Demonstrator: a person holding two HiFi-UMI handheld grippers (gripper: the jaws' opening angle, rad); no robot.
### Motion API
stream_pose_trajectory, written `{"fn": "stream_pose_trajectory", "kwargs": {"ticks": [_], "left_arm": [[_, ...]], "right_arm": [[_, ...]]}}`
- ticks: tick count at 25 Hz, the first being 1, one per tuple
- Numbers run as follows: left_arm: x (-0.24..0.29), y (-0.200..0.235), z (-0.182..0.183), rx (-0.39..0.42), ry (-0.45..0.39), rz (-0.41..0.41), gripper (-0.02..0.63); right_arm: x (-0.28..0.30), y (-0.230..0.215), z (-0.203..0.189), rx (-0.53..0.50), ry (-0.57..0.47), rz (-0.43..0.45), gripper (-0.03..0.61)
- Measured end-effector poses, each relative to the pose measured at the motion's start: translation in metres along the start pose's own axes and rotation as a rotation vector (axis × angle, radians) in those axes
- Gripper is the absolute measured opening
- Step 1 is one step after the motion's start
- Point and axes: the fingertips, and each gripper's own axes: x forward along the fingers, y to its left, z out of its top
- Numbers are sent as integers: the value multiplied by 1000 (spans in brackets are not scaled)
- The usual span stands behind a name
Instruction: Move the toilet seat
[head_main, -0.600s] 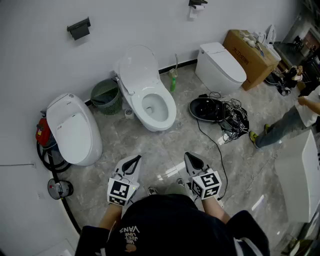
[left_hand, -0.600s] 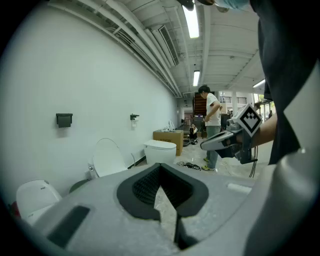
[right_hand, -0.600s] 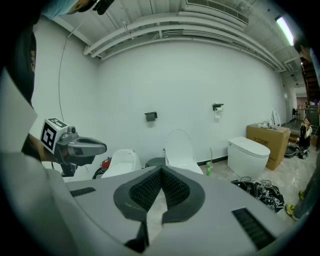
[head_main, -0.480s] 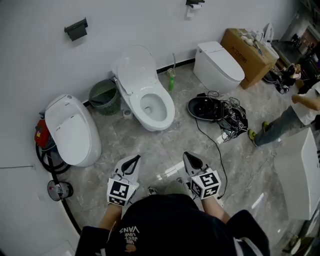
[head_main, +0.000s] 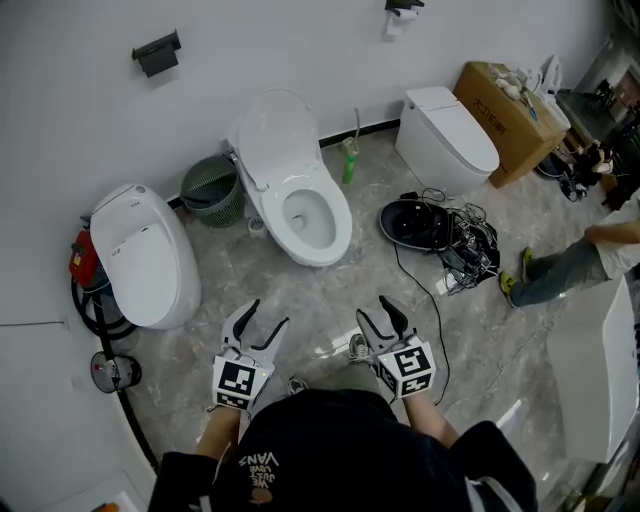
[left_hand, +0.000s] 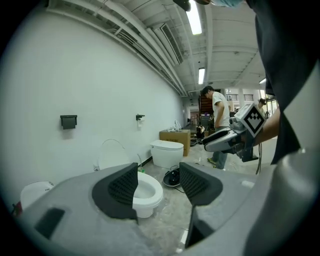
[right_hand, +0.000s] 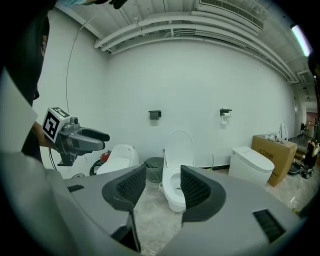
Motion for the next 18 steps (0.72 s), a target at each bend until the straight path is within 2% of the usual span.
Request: {"fn": "stream_pose_trajectory", "kwargs": {"ticks": [7,12,18], "left_arm": [[50,-4,8,-8,54,79,278],[88,-4,19,-43,70,195,295],[117,-13,19,-83,113,334,314]], "right_arm": [[28,-52,3,-61,46,120,220],[47,-104,13,-138,70,203,258],[66,-156,19,-208,89,293,272]]}}
